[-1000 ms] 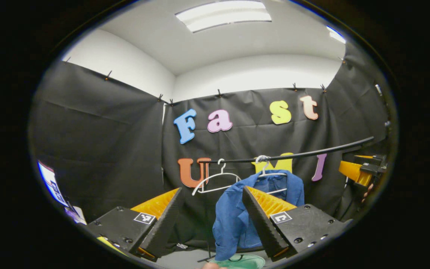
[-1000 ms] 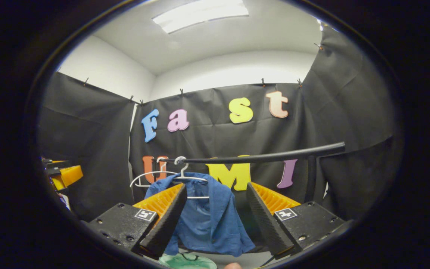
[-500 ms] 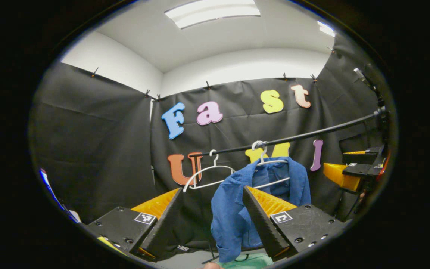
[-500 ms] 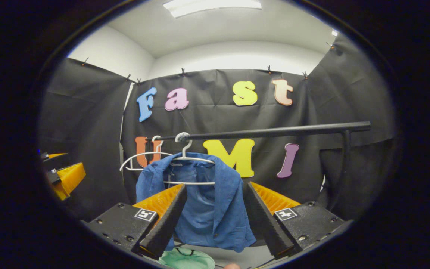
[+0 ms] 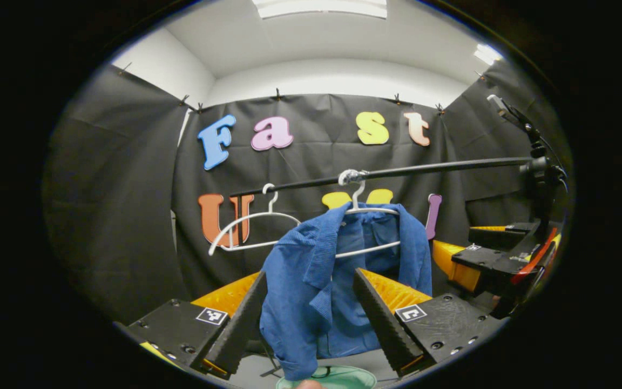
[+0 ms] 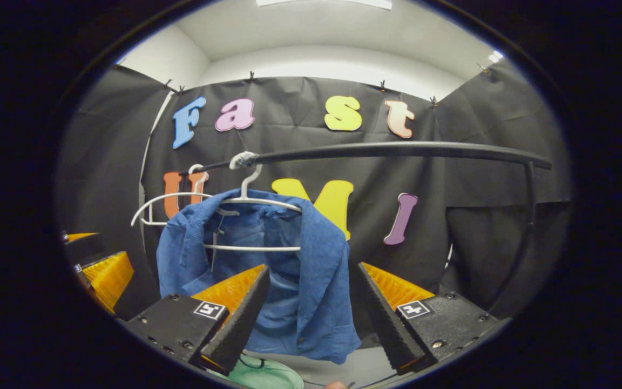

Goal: Grasp the clothes on the hanger with both hands and then place them into the laundry hamper below.

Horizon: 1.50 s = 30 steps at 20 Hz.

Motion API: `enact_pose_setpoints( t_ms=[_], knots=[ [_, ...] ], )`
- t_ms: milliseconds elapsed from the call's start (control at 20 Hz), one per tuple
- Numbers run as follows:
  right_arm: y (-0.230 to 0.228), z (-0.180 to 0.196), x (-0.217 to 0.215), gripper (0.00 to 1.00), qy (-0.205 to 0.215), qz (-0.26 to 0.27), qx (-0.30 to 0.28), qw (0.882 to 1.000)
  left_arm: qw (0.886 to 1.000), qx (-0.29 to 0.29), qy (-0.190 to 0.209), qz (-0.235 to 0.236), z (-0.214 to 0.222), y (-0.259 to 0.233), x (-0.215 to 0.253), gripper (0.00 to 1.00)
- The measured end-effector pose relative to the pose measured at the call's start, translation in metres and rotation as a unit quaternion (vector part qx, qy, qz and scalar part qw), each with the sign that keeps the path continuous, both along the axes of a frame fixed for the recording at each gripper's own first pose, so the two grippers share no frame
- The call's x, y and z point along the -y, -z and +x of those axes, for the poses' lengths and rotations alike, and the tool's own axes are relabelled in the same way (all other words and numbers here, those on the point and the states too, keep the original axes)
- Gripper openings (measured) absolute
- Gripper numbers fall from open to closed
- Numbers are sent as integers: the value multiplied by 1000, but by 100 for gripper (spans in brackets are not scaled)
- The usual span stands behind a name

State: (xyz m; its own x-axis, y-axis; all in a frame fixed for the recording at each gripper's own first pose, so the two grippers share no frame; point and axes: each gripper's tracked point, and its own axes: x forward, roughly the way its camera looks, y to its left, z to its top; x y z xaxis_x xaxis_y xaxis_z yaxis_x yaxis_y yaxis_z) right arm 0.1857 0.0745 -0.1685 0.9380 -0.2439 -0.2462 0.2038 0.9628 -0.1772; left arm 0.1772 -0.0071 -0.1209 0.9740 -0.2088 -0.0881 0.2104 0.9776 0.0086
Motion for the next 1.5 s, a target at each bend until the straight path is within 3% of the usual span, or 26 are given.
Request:
enact_pose_setpoints(
  t_ms=[350,800,1050,1100,1150,1350,1450,1500],
  knots=[
    [50,38,25,100,10,6,-32,999,998,-54,-20,4,56,65,13,97],
    [132,102,54,100,16,62,-78,995,992,-96,-75,3,125,120,31,97],
    [141,118,62,100,26,62,-73,995,990,-98,-96,8,145,130,32,97],
    [141,121,63,94,29,57,-71,995,990,-97,-97,8,148,130,32,99],
    [141,121,67,90,34,52,-68,996,990,-97,-98,10,152,132,33,92],
    [139,123,71,58,28,45,-65,996,988,-108,-110,20,153,136,29,59],
    [133,118,75,44,29,32,-58,997,986,-107,-124,14,146,130,21,26],
    [128,115,79,31,33,25,-52,998,987,-110,-116,6,141,128,23,10]
  ],
)
